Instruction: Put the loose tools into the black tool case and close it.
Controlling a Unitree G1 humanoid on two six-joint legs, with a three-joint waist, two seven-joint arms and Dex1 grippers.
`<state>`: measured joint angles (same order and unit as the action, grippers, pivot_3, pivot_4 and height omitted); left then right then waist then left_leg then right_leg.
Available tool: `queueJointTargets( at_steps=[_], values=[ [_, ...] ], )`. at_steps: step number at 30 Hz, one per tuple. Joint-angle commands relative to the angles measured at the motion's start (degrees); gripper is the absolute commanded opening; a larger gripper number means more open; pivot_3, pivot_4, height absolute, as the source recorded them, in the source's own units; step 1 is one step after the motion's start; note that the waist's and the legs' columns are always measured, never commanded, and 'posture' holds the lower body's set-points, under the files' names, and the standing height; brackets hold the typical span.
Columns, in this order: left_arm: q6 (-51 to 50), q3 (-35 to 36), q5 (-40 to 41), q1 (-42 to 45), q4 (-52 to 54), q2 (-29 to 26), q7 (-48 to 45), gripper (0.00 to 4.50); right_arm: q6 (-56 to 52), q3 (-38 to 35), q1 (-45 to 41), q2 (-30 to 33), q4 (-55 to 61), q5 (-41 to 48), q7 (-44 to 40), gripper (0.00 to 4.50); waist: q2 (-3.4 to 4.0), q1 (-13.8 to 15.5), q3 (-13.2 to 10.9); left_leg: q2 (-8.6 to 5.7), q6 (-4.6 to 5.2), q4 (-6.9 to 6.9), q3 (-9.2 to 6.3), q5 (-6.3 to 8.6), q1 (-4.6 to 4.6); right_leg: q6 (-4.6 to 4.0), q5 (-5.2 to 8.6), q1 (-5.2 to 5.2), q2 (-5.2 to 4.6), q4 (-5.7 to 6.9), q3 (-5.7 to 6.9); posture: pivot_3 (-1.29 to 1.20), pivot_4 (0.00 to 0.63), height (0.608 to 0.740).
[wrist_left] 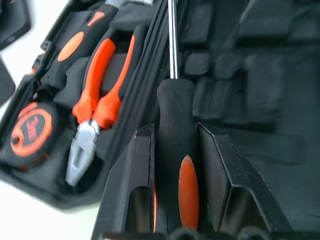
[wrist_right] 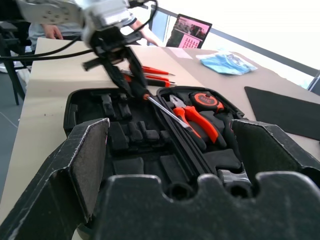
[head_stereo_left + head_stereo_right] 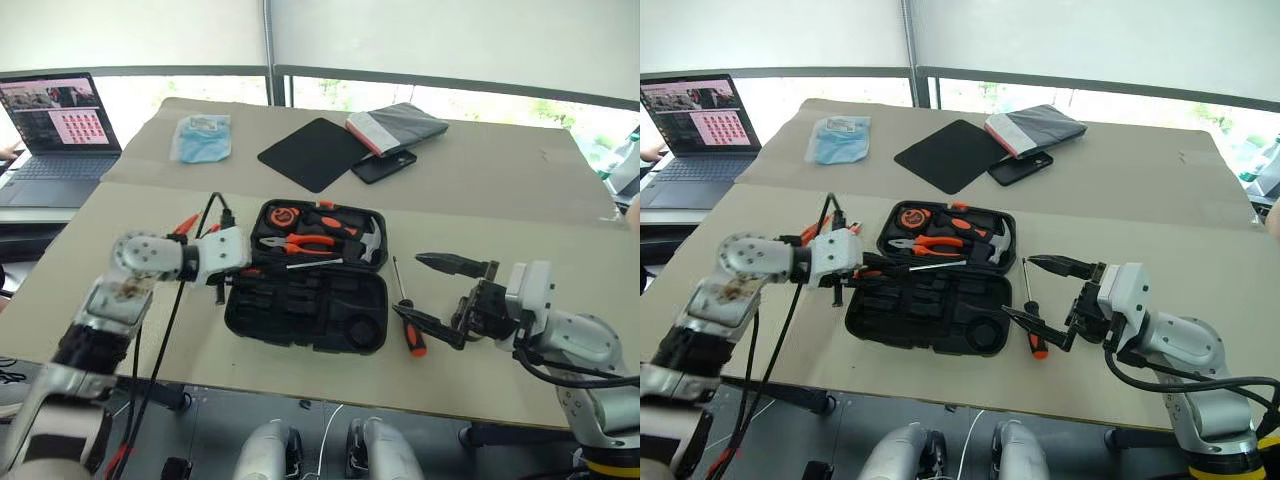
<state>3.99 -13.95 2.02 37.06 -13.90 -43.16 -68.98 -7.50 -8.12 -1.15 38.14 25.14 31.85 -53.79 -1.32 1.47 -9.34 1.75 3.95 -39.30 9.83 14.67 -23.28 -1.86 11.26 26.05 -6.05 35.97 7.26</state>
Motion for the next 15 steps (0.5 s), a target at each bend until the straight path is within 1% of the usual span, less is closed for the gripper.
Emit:
queueJointTargets(
  at_steps=[1,4,6,7,13,14,15],
  values=[
    [7.4,-2.8,-2.7,3.2,-4.9,1.6,-2.6,0.83,-0.2,-0.5,-0.3,0.0,1.3,0.3,0.4,4.5,0.0,-0.2,0.0,0.0,0.03,-0.14,0.03,0.01,-0.05,-0.05,-0.03,0.02,0.13,0.06,0.01,0.0,0.15,0.74],
    [10.1,-3.8,-3.5,4.9,-7.7,3.7,-3.2,0.83,-0.2,-0.3,0.0,-0.3,1.6,0.0,0.9,4.5,-0.01,-0.3,0.0,0.03,0.17,-0.5,0.03,0.11,-0.2,0.05,0.01,0.02,0.27,0.1,0.04,0.0,0.15,0.74],
    [10.9,-4.0,-4.0,5.7,-9.0,4.8,-2.8,0.83,-0.3,-0.2,0.2,-0.5,1.9,-0.1,1.2,4.5,-0.01,-0.4,0.0,0.04,0.32,-0.61,0.03,0.2,-0.25,0.47,0.16,0.02,0.21,0.08,0.02,0.0,0.15,0.74],
    [11.2,-4.2,-4.9,6.1,-9.9,5.2,-2.2,0.83,-0.5,-0.1,0.3,-0.5,2.1,0.0,1.5,4.5,-0.01,-0.3,0.0,0.03,0.43,-0.61,0.03,0.26,-0.24,0.53,0.13,0.01,0.1,0.1,0.01,0.0,0.15,0.74],
    [13.1,-4.5,-8.1,6.7,-12.7,6.2,0.1,0.83,-1.3,-0.1,0.9,-0.4,3.5,0.4,2.7,4.5,0.0,-0.4,0.0,0.01,0.71,-0.93,0.02,0.43,-0.24,0.73,0.0,-0.08,-0.1,0.15,-0.04,0.0,0.15,0.74],
    [13.2,-4.3,-8.9,6.9,-13.1,6.5,1.6,0.83,-1.5,-0.1,1.0,-0.5,3.7,0.5,2.9,4.5,0.0,-0.5,0.0,0.01,0.71,-0.94,0.01,0.44,-0.25,0.73,0.0,-0.08,-0.14,0.15,-0.04,0.0,0.15,0.74],
    [12.1,-4.1,-9.0,7.1,-13.3,6.9,2.2,0.83,-1.8,0.1,1.1,-0.5,3.9,0.6,3.0,4.5,0.0,-0.5,0.0,0.01,0.71,-0.94,0.02,0.44,-0.25,0.73,0.0,-0.08,-0.14,0.15,-0.05,0.0,0.15,0.74]
  ],
)
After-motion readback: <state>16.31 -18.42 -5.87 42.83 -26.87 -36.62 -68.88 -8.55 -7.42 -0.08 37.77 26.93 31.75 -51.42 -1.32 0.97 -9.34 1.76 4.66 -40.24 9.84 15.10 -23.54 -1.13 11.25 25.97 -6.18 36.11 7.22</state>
